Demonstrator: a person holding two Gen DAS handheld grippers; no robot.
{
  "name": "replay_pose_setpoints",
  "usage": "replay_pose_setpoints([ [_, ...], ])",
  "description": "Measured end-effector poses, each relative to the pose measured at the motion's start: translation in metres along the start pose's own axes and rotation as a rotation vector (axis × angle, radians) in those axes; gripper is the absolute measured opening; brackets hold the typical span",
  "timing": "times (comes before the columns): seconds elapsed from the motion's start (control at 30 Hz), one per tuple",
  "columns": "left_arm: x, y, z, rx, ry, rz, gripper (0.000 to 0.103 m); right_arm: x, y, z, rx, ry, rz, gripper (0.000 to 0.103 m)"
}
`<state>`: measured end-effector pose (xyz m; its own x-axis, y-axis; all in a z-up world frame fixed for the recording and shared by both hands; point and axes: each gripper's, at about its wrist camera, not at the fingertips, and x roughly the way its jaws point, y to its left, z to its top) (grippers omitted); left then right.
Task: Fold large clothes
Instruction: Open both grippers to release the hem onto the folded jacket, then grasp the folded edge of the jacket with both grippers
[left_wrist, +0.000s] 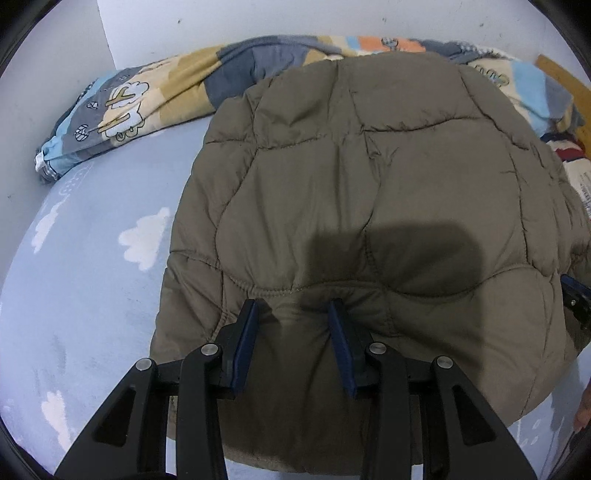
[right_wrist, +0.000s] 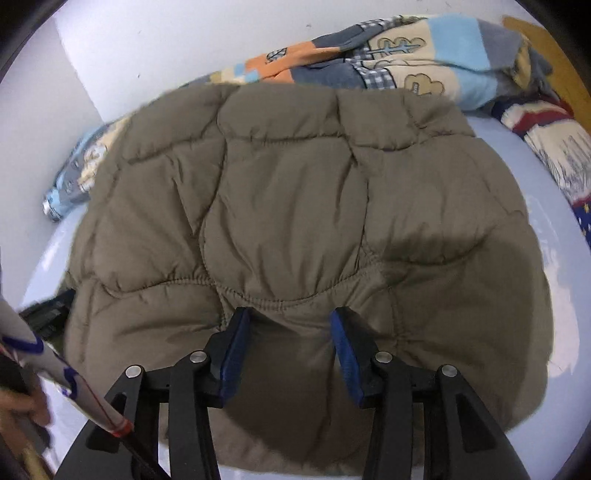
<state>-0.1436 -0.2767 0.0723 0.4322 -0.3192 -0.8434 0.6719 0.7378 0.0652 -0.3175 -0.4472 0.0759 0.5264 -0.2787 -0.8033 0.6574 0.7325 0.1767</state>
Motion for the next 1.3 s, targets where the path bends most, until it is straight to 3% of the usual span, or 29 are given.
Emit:
replay_pose_setpoints([
  [0.1,-0.026,0.010,-0.008,-0.034,-0.024,-0.033,0.038,-0.010,-0.005,0.003,0.059,0.024,0.007,0.048],
  [0.17,-0.050,0.027,-0.022,-0.078,-0.069,-0.078,0.038,-0.041,-0.007,-0.001,0.076,-0.019,0.051,0.049],
  [0.23,-0.069,0.047,-0.039,-0.128,-0.111,-0.076,0.038,-0.072,-0.014,-0.011,0.092,-0.073,0.097,0.050],
  [0.33,-0.085,0.082,-0.065,-0.231,-0.125,-0.072,0.038,-0.109,-0.040,-0.023,0.163,-0.103,0.066,0.050],
  [0.5,-0.092,0.110,-0.077,-0.308,-0.139,-0.067,0.038,-0.142,-0.066,-0.054,0.253,-0.145,0.032,0.051],
  [0.6,-0.079,0.109,-0.078,-0.301,-0.128,-0.051,0.038,-0.136,-0.064,-0.063,0.221,-0.114,-0.007,0.051],
  [0.7,-0.063,0.104,-0.077,-0.294,-0.104,-0.049,0.038,-0.120,-0.070,-0.061,0.235,-0.105,0.008,0.051],
  [1.07,-0.029,0.080,-0.062,-0.170,-0.023,0.086,0.038,-0.055,-0.076,-0.062,0.253,0.010,-0.006,0.049],
  [1.17,-0.052,0.071,-0.057,-0.164,-0.086,0.138,0.038,-0.060,-0.071,-0.059,0.257,0.029,-0.050,0.049],
  [1.23,-0.074,0.058,-0.052,-0.147,-0.159,0.119,0.038,-0.080,-0.050,-0.053,0.197,-0.041,-0.110,0.049],
  [1.3,-0.090,0.038,-0.050,-0.114,-0.222,0.065,0.038,-0.094,-0.024,-0.049,0.121,-0.115,-0.089,0.049],
])
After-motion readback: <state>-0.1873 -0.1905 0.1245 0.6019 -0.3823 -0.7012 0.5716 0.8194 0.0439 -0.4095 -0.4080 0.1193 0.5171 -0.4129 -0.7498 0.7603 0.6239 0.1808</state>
